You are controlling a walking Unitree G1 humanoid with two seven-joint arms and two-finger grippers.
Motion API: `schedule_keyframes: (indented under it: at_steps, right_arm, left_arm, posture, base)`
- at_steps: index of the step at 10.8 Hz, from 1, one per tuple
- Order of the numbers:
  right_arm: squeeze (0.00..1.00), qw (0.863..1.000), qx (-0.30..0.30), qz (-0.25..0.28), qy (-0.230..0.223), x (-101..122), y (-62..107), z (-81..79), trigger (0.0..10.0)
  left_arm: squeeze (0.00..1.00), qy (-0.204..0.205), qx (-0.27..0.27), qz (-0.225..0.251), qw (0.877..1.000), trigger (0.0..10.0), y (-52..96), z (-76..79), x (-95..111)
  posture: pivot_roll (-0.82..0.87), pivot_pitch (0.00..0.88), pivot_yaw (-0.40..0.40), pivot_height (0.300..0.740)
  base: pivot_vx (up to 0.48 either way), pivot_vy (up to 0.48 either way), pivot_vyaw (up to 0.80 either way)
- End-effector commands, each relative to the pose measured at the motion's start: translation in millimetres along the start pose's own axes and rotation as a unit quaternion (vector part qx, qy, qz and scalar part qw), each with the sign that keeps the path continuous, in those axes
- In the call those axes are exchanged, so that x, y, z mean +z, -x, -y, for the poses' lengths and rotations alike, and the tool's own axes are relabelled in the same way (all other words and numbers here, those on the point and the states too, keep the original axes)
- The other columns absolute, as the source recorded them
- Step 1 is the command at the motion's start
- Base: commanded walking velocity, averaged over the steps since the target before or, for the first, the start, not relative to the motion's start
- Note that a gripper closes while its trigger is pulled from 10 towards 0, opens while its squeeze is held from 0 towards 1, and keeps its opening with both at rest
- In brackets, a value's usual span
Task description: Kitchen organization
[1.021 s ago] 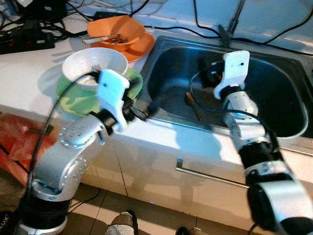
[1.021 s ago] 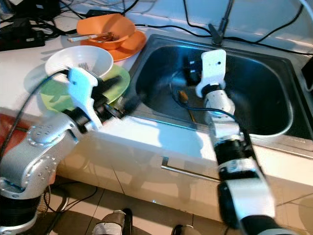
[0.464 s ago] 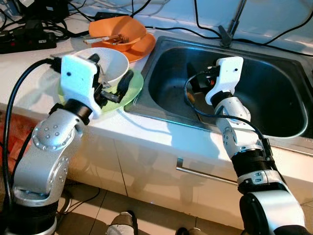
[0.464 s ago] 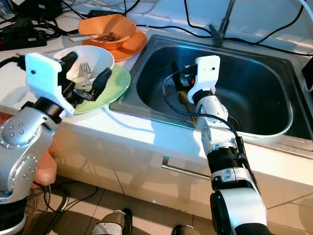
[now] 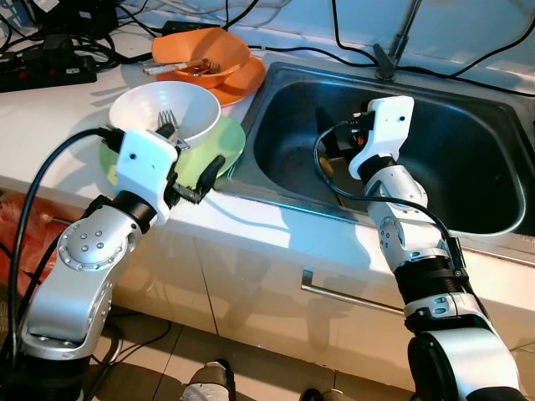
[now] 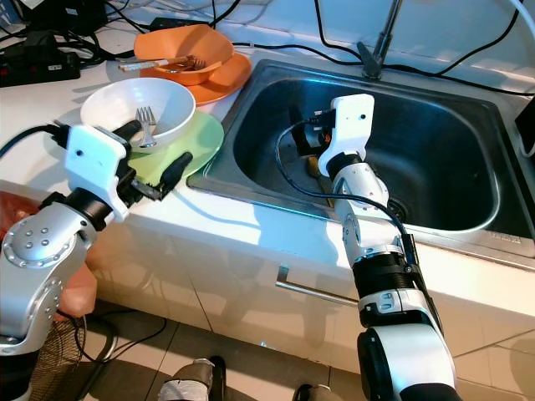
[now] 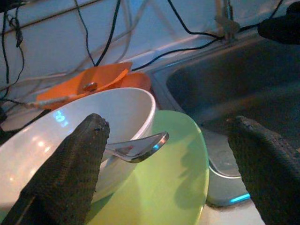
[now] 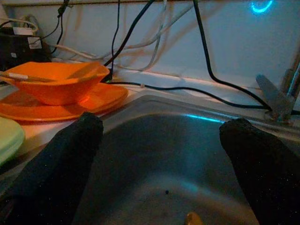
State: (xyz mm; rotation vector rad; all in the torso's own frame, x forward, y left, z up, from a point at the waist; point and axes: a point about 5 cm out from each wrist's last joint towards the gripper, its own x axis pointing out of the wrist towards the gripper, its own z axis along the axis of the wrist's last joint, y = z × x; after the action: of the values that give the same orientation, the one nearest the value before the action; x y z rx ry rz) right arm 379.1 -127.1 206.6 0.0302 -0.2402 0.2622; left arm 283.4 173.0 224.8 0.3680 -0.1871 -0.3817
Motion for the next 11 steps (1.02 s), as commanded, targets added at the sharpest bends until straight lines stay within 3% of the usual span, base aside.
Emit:
schedule_keyframes:
  at_steps: [1,2,3,5,6,7,11]
  right_arm:
    - [0.00,1.000,-0.005,0.002,-0.007,0.9,2.7,3.7,10.0]
    - [0.00,1.000,-0.008,0.000,-0.008,0.1,4.3,4.6,10.0]
    - [0.00,1.000,-0.007,-0.002,-0.010,-0.2,5.1,4.5,10.0]
    - [0.00,0.997,0.055,-0.009,-0.056,1.0,7.6,-7.4,10.0]
    - [0.00,0.984,0.153,-0.012,-0.095,6.2,14.8,-23.9,10.0]
    - [0.00,0.972,0.210,-0.017,-0.105,8.5,21.5,-29.6,10.0]
    - [0.00,0.932,0.343,-0.043,-0.108,16.6,46.3,-32.6,10.0]
  left_arm:
    - [0.00,-0.013,-0.013,-0.003,1.000,10.0,0.0,1.3,-2.4]
    - [0.00,-0.031,-0.013,-0.006,0.999,2.5,-0.1,-5.2,-6.4]
    - [0.00,-0.038,-0.006,-0.008,0.999,0.0,0.3,-12.6,-9.3]
    - [0.00,-0.062,-0.010,-0.006,0.998,0.0,1.3,-16.5,-10.9]
    - [0.00,-0.070,-0.012,0.000,0.998,0.0,0.4,-18.3,-11.5]
    - [0.00,-0.073,-0.014,0.002,0.997,0.0,-0.9,-19.4,-11.9]
    - [0.00,-0.085,-0.017,0.016,0.996,0.0,-4.4,-22.9,-11.5]
  posture:
    - [0.24,0.119,-0.031,0.740]
    - [0.24,0.121,-0.031,0.740]
    - [0.24,0.125,-0.031,0.740]
    - [0.24,0.126,-0.032,0.740]
    - [0.23,0.127,-0.031,0.740]
    - [0.23,0.127,-0.031,0.740]
    - [0.23,0.130,-0.032,0.740]
  base:
    - [0.000,0.000,0.00]
    - [0.000,0.000,0.00]
    - [0.000,0.000,0.00]
    - [0.000,0.000,0.00]
    - [0.000,0.000,0.00]
    - [0.000,0.000,0.00]
    - [0.000,0.000,0.00]
